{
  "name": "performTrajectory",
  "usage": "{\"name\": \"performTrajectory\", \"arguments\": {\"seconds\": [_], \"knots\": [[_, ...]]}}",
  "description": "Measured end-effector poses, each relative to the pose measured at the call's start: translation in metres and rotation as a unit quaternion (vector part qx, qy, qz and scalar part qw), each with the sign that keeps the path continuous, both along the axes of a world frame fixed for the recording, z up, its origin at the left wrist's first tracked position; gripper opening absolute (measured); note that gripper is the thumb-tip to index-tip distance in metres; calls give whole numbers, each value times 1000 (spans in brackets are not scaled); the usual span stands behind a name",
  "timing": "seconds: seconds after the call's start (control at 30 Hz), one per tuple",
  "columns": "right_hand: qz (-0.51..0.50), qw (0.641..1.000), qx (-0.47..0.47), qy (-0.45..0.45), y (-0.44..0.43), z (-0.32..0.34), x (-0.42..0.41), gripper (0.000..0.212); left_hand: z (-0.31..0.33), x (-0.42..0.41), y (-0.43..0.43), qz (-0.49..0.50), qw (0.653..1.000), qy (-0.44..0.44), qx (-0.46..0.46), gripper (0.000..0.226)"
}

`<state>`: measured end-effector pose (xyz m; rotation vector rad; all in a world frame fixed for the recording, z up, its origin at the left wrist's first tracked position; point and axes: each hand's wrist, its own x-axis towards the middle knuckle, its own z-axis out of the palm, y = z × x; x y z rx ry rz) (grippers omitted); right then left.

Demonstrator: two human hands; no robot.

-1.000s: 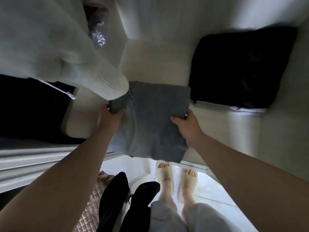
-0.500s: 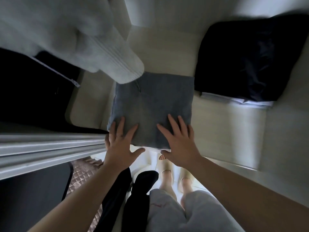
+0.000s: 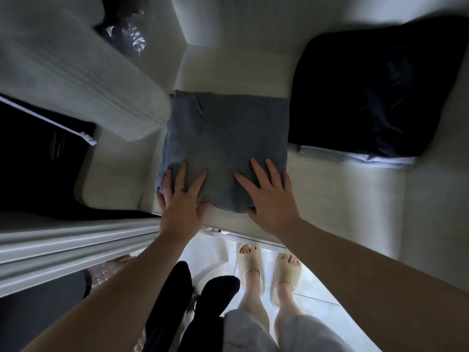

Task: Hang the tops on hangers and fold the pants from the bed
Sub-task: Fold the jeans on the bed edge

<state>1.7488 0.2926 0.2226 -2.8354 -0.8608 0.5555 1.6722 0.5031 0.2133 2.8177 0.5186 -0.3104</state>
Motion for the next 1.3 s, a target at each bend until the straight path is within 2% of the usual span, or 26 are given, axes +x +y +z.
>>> {"name": "performTrajectory", "arguments": {"seconds": [0.37, 0.67, 0.83, 0.97, 1.17, 1.3], "knots": [[-40, 999, 16, -29, 12, -12, 122, 82, -13, 131, 8, 10, 998, -56, 7, 65], [-54, 997, 10, 45, 34, -19, 188, 82, -12, 192, 21, -9, 999, -16, 43, 70], [-74, 997, 25, 18, 26, -18, 162, 79, -10, 168, 7, -33, 997, -8, 67, 78], [-84, 996, 13, 14, 15, -11, 121, 78, -8, 129, -21, -43, 998, 33, 28, 89], [-80, 994, -3, 68, -13, 6, 59, 77, 8, 72, -55, -62, 987, 147, -17, 77], [-74, 992, -51, 89, -40, 21, 10, 73, 29, 34, -73, -65, 981, 177, -36, 78]]}}
